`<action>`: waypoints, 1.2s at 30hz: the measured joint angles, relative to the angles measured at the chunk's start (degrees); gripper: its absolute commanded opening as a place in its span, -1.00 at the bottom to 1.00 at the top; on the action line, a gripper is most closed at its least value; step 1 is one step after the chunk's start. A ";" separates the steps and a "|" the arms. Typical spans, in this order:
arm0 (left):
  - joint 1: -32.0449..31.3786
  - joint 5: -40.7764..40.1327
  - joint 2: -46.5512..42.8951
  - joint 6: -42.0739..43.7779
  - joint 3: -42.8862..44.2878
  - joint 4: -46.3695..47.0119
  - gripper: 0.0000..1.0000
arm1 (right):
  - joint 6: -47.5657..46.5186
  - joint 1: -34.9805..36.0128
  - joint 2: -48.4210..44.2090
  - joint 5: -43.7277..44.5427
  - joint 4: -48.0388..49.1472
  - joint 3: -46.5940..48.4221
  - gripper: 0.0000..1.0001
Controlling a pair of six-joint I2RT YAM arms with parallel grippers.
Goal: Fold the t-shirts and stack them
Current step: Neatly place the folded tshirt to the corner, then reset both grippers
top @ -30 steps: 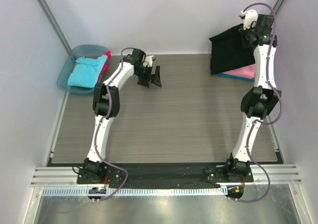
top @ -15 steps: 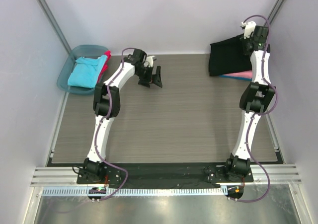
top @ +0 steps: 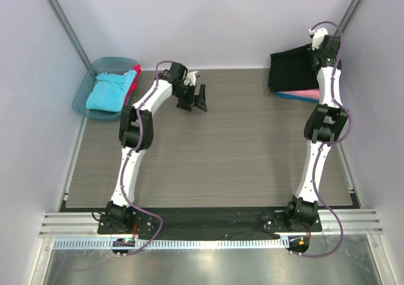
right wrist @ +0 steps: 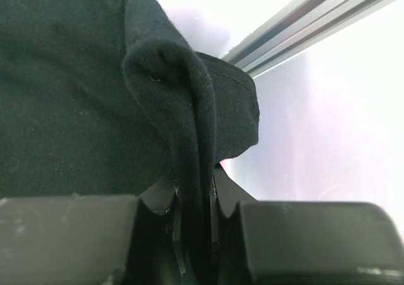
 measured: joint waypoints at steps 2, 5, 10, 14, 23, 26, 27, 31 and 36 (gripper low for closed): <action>-0.09 -0.13 0.00 0.00 0.00 0.00 1.00 | 0.00 0.00 0.39 0.83 0.59 0.00 -0.90; -0.31 -0.31 0.00 0.00 -0.02 0.02 1.00 | 0.04 0.00 1.09 2.45 2.25 0.00 -0.28; -0.68 -0.90 -0.02 0.11 0.00 0.09 1.00 | -0.11 0.11 0.81 8.35 5.70 -0.42 0.81; -0.74 -2.73 -0.44 0.44 0.00 -0.59 1.00 | 1.42 0.13 -4.33 11.89 6.69 -5.64 0.94; 0.48 -14.12 -2.56 4.22 3.13 -6.21 0.99 | 16.26 1.01 -30.84 -4.74 7.78 -26.97 1.00; 1.07 -16.94 -4.85 5.79 4.74 -7.98 0.99 | 25.00 2.16 -36.61 -13.14 9.16 -31.89 0.99; 1.25 -17.59 -6.12 5.97 4.74 -8.11 1.00 | 27.36 2.93 -38.56 -15.10 10.08 -35.08 0.99; 2.40 -17.97 -12.70 4.15 0.76 -6.78 1.00 | 32.74 7.48 -42.21 -19.37 9.20 -47.10 1.00; 5.01 -11.17 -17.53 2.78 -4.04 -6.29 1.00 | 34.49 17.84 -40.98 -13.97 0.94 -52.65 0.99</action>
